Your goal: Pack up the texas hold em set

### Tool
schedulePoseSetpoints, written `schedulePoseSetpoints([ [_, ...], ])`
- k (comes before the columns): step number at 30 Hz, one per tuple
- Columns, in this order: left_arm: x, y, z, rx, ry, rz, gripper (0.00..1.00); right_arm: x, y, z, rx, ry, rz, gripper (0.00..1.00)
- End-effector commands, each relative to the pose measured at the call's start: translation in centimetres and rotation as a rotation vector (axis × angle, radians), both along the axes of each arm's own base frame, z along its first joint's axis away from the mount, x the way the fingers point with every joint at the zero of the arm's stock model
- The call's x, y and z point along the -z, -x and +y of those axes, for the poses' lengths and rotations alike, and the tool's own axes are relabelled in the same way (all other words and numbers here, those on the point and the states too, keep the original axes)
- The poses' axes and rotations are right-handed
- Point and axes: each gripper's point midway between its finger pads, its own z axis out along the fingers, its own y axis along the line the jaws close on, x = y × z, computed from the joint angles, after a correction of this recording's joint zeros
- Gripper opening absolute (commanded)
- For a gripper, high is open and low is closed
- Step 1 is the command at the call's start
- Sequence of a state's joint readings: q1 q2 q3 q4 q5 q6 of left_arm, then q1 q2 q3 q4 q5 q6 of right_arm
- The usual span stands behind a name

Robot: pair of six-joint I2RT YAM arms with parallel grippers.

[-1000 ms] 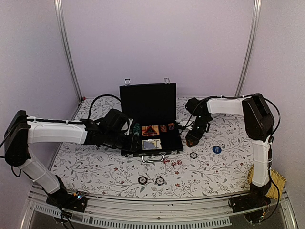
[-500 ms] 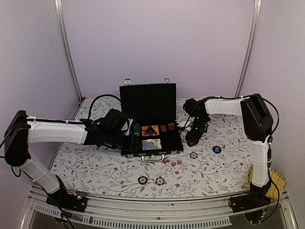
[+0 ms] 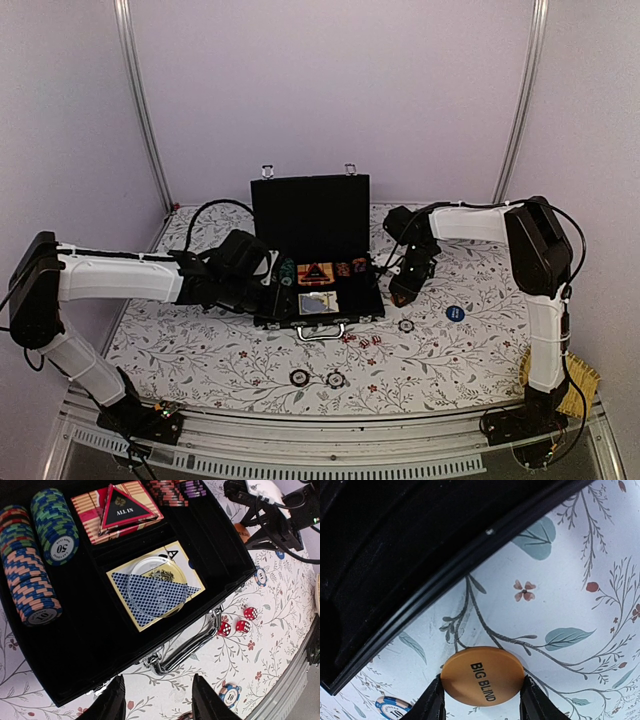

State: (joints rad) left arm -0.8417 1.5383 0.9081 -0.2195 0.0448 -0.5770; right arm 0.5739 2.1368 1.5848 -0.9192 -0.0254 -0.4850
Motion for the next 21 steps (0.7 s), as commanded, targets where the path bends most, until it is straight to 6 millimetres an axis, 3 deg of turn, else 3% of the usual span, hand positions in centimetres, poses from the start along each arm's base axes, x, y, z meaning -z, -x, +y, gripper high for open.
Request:
schedulePoseSetpoints([
  [1, -0.1, 0.3, -0.2, 0.003, 0.011, -0.014, 0.46, -3.9, -0.8, 0.5, -0.004, -0.008, -0.072, 0.43],
  [6, -0.3, 0.1, 0.2, -0.024, 0.006, -0.026, 0.46, -7.8, -1.4, 2.6, -0.02, -0.089, -0.105, 0.42],
  [9, -0.6, 0.1, 0.7, -0.038, 0.006, -0.034, 0.47, -9.0, -1.2, 4.4, -0.055, -0.117, -0.117, 0.42],
  [21, -1.6, 0.5, 3.6, -0.133, 0.007, -0.075, 0.47, -10.3, -1.8, 13.3, -0.222, -0.205, -0.199, 0.42],
])
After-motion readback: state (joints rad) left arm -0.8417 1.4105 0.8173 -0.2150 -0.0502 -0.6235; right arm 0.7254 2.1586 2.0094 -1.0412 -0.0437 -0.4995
